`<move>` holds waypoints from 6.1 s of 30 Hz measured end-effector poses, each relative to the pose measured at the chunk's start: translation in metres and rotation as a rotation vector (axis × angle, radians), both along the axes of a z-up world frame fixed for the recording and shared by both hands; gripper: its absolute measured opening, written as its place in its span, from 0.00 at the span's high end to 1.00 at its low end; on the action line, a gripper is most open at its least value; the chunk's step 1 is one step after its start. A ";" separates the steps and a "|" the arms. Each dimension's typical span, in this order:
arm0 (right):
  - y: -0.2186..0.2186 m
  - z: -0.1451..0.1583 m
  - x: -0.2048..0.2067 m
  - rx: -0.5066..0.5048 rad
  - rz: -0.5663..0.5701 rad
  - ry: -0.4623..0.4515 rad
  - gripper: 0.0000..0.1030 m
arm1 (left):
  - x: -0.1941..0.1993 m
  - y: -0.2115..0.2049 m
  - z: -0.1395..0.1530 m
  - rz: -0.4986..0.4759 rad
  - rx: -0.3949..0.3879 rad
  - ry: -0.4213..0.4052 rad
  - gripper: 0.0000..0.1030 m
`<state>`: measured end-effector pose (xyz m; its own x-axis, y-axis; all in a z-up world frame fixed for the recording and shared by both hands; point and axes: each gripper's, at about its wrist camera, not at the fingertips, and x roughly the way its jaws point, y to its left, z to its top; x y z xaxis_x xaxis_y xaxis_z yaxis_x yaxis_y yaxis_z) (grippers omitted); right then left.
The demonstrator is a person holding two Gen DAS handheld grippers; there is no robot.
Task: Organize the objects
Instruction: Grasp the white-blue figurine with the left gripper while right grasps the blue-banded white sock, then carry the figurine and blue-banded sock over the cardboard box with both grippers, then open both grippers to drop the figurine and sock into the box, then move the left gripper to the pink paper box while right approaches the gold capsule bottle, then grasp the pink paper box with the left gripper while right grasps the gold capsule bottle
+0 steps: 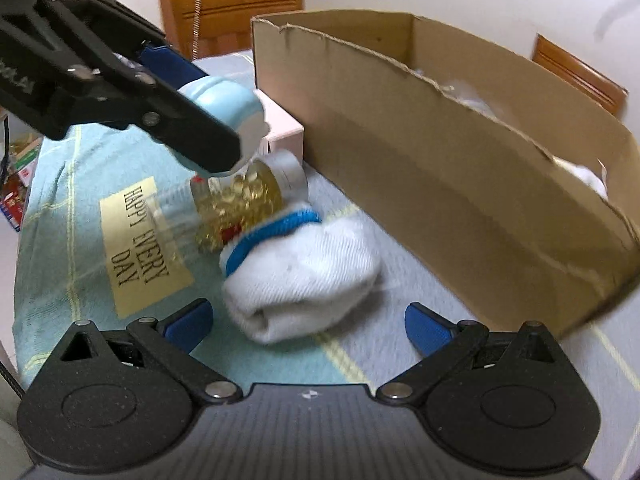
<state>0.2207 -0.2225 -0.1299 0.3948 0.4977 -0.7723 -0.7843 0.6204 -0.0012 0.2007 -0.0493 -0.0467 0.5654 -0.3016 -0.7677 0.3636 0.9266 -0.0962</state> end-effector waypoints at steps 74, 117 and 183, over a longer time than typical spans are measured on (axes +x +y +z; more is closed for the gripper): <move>-0.016 0.161 0.043 -0.010 -0.357 -0.043 0.28 | 0.114 0.005 0.084 0.010 0.043 -0.126 0.49; -0.009 0.139 0.018 0.097 -0.356 0.023 0.00 | 0.089 0.039 0.077 0.277 0.173 -0.123 0.01; 0.042 0.028 -0.007 -0.132 -0.685 0.133 0.00 | 0.037 0.058 -0.059 0.106 0.057 0.084 0.01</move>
